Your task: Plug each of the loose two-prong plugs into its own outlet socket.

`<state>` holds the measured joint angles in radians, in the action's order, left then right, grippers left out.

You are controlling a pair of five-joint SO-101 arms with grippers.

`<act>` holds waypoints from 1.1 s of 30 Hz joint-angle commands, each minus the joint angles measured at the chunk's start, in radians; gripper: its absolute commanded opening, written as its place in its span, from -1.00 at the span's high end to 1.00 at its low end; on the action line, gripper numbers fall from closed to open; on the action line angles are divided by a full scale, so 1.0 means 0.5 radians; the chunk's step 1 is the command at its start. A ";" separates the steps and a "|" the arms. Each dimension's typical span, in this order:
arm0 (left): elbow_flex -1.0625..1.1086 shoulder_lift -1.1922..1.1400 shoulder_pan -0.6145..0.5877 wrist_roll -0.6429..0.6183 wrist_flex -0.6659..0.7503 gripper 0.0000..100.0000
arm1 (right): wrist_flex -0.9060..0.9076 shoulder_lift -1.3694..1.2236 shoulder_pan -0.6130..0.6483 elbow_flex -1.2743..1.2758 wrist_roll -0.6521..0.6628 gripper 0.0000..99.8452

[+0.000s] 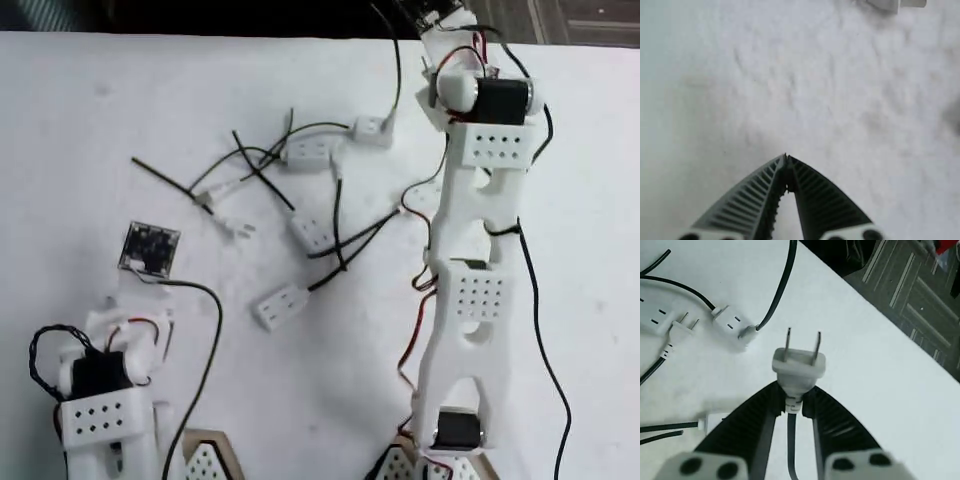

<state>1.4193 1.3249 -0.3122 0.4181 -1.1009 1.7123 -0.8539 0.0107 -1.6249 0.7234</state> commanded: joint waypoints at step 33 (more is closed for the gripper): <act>0.012 0.029 -0.005 0.018 0.006 0.95 | 0.002 2.364 0.462 4.029 1.525 0.96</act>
<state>1.4285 1.3265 -0.3122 0.4181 -1.1009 1.7231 0.2094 0.2133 0.2071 1.4124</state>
